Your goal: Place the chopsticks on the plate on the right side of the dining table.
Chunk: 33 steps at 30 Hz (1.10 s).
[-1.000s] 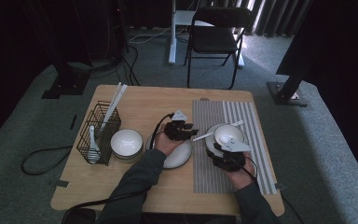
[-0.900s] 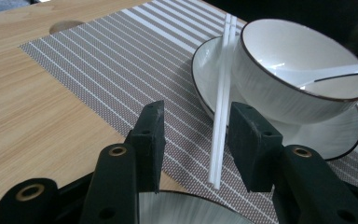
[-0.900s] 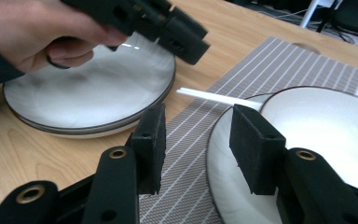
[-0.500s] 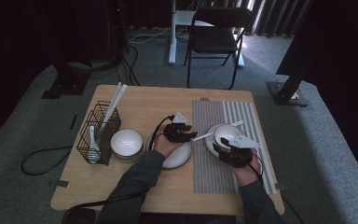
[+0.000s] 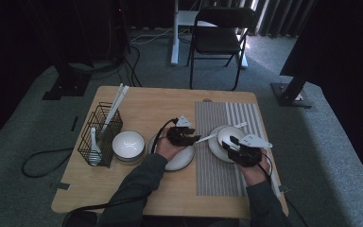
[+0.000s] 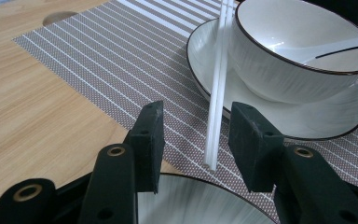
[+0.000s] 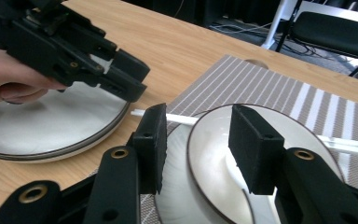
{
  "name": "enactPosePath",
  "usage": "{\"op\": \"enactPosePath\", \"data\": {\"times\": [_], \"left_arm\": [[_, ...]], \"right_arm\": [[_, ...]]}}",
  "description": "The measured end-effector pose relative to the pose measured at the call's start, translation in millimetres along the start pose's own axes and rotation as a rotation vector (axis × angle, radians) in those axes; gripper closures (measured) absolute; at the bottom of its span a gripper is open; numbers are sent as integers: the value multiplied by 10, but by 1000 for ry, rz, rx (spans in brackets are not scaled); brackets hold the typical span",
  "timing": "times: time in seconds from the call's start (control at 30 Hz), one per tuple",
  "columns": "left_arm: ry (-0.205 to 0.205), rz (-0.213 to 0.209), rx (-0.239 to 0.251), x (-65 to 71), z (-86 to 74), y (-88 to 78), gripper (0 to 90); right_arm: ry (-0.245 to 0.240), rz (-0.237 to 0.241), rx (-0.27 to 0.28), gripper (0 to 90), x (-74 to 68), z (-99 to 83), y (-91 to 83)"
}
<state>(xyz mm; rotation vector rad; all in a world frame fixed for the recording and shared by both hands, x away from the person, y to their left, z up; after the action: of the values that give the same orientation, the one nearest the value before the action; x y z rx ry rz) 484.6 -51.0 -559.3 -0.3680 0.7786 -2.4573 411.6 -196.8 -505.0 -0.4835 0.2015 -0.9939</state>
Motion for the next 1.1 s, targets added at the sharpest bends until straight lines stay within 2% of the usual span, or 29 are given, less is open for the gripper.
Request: {"op": "enactPosePath", "data": {"times": [0.67,1.1], "left_arm": [[13,-3,6,31,6,2,566],[18,-5,-3,44,-15,17,566]], "right_arm": [[27,-76,10,563,376,24,-100],[32,-112,-11,559,590,-19,-108]]}}
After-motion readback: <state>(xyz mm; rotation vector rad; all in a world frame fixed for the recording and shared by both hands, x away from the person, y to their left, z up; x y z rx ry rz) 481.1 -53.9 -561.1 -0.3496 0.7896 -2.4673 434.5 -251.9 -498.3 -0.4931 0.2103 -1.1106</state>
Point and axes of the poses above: each handheld gripper's, and its own axes: y roughly forward along the jaws, z roughly out of its top, x roughly to its right, the point moved 10 cm from there along y, roughly forward along the jaws, and after that the axes turned 2 degrees about -x, right-handed, at the moved point
